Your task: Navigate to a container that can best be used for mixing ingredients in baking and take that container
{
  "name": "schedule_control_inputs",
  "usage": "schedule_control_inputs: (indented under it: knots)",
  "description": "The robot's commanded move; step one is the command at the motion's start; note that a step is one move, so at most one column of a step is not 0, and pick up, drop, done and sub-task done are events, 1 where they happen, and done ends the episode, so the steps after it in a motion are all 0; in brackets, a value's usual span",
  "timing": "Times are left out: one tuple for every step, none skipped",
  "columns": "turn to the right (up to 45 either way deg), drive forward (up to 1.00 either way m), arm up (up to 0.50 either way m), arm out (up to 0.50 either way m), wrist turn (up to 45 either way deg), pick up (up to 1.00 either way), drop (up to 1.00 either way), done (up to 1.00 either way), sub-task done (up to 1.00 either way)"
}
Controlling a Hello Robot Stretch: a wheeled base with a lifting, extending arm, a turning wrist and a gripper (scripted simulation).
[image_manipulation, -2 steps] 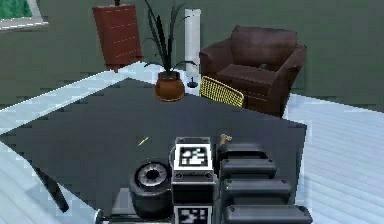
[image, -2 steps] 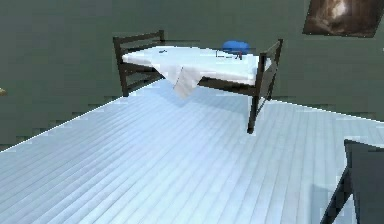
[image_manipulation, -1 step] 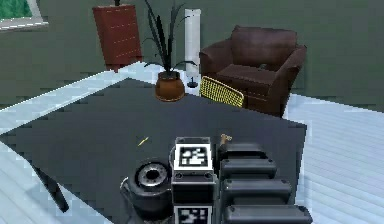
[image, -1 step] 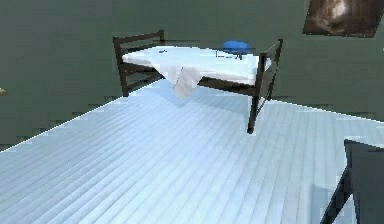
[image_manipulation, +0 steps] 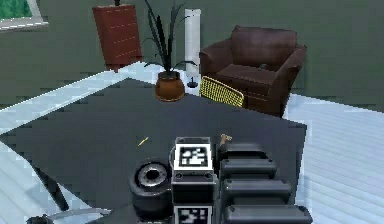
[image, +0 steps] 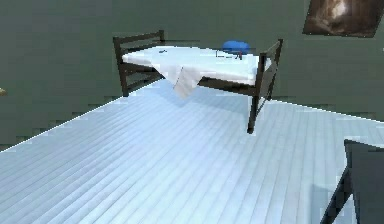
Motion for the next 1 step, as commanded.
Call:
schedule_control_inputs:
  knots:
    - [0.0, 0.0, 0.0, 0.0, 45.0, 0.0, 0.0, 0.0, 0.0]
